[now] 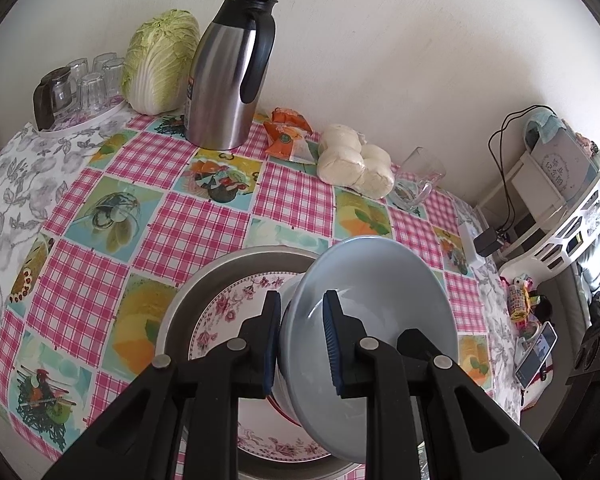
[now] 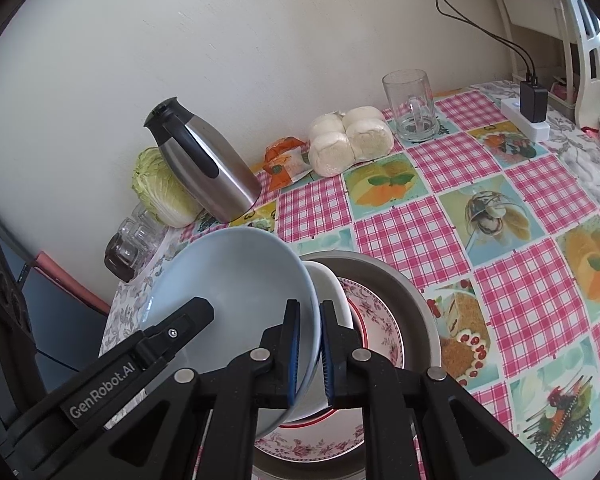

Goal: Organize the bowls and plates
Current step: 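Lower the pale round bowl onto the stacked bowls with both tools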

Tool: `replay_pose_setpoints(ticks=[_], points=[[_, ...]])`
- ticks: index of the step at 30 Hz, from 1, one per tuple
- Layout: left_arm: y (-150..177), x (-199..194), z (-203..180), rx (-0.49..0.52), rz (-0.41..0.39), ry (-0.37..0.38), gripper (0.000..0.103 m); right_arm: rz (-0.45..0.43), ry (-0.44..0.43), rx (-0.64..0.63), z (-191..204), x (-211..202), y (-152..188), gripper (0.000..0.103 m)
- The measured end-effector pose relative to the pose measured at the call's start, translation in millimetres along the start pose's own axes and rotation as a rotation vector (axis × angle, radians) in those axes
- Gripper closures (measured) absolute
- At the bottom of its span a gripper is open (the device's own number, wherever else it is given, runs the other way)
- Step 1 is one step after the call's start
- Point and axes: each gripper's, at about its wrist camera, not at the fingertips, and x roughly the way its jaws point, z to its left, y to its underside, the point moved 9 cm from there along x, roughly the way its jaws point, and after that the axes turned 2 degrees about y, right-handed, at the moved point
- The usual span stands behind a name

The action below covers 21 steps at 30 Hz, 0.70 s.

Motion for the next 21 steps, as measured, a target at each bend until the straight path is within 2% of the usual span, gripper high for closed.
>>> replay_pose_setpoints(ticks=[7, 21], points=[[4.6, 8.9, 4.7, -0.001, 0.015, -0.04, 0.081, 0.018, 0.024, -0.015, 0.1, 7.8, 4.4, 0.088], [2.2, 4.8, 5.3, -0.023, 0.002, -0.017, 0.081, 0.031, 0.025, -0.019, 1.5, 7.7, 4.7, 0.082]])
